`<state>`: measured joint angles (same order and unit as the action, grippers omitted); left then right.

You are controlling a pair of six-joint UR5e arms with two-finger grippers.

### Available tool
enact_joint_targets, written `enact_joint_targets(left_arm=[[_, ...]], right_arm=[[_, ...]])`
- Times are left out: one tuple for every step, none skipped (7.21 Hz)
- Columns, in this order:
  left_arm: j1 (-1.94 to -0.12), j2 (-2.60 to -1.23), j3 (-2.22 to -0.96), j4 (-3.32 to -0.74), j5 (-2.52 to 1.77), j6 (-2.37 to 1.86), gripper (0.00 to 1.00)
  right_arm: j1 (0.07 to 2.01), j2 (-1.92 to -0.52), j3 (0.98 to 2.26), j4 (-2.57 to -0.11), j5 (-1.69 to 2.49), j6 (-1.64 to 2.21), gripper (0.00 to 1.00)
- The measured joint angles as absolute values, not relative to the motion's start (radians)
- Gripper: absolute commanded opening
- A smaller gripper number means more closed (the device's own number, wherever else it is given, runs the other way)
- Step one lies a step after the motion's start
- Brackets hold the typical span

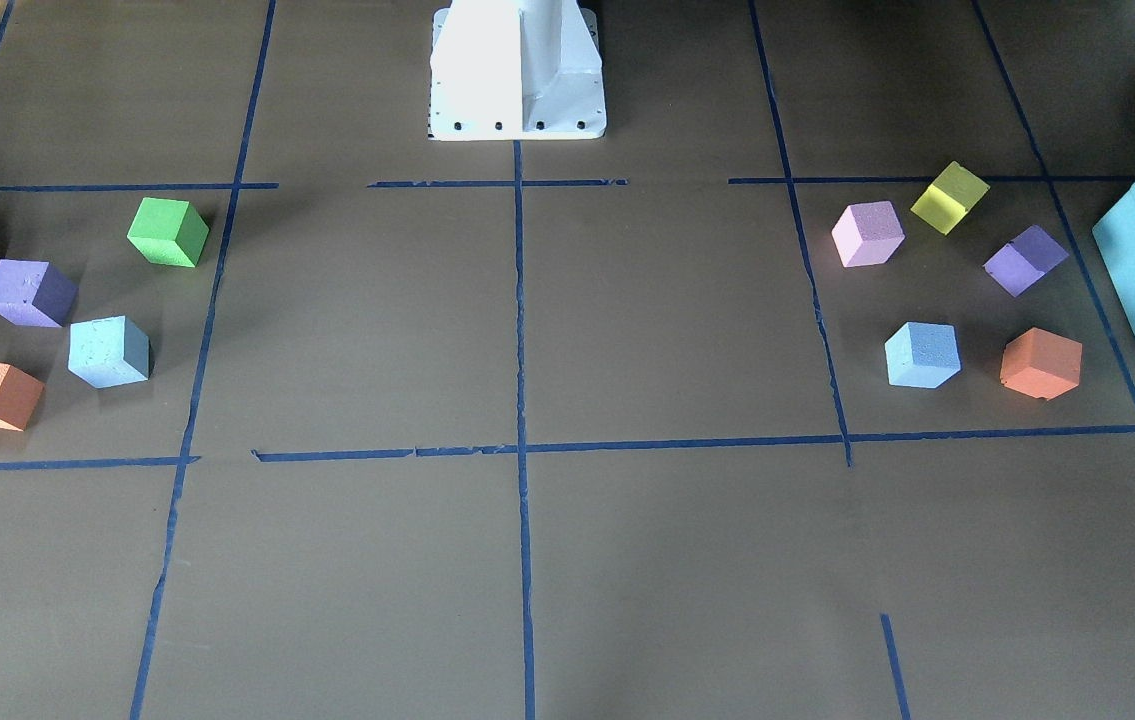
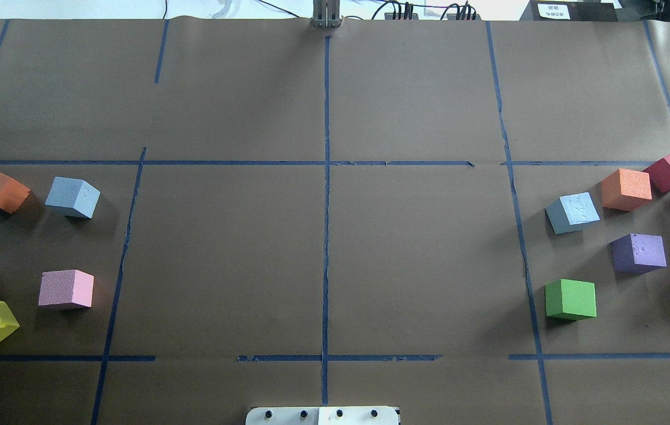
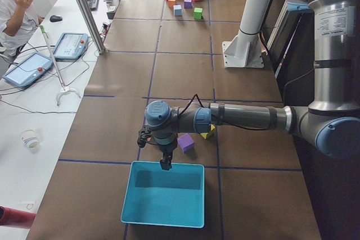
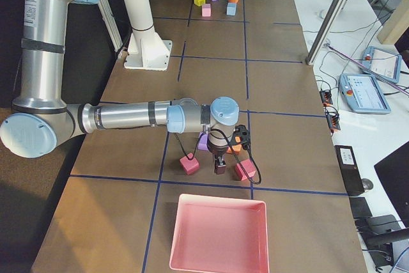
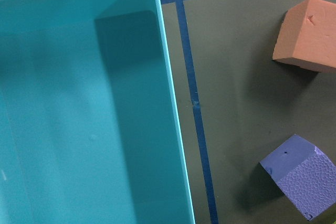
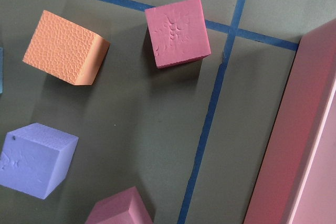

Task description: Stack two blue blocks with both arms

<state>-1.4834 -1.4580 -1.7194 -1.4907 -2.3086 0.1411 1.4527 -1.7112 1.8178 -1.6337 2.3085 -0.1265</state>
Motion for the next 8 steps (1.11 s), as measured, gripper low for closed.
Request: enact_joint_targets(left_arm=[[-1.483, -1.461, -1.723, -1.491, -2.308, 0.141, 1.0], [-1.483, -1.464, -1.728, -1.49, -2.307, 0.141, 1.0], [-1.483, -1.465, -1.731, -1.491, -2.308, 0.141, 1.0], [-1.482, -1.465, -1.733, -1.494, -2.308, 0.141, 1.0], [-1.482, -1.466, -1.736, -1.497, -2.308, 0.141, 1.0], [-1.482, -1.466, -1.743, -1.498, -2.309, 0.141, 1.0], [-1.482, -1.466, -1.748, -1.498, -2.309, 0.141, 1.0], [-1.482, -1.465, -1.75, -1.499, -2.309, 0.141, 1.0]], right_arm=[[1.448, -1.704, 1.819, -1.633, 2.309, -0.125, 1.0], [1.434, -1.686, 1.821, -1.633, 2.31, -0.119, 1.0], [1.406, -1.658, 1.832, -1.633, 2.312, -0.078, 1.0], [1.354, -1.617, 1.852, -1.631, 2.313, 0.02, 1.0], [1.278, -1.572, 1.872, -1.603, 2.312, 0.165, 1.0], [1.19, -1.538, 1.876, -1.516, 2.299, 0.338, 1.0], [1.106, -1.524, 1.87, -1.408, 2.264, 0.489, 1.0], [1.033, -1.521, 1.861, -1.329, 2.202, 0.596, 0.99]])
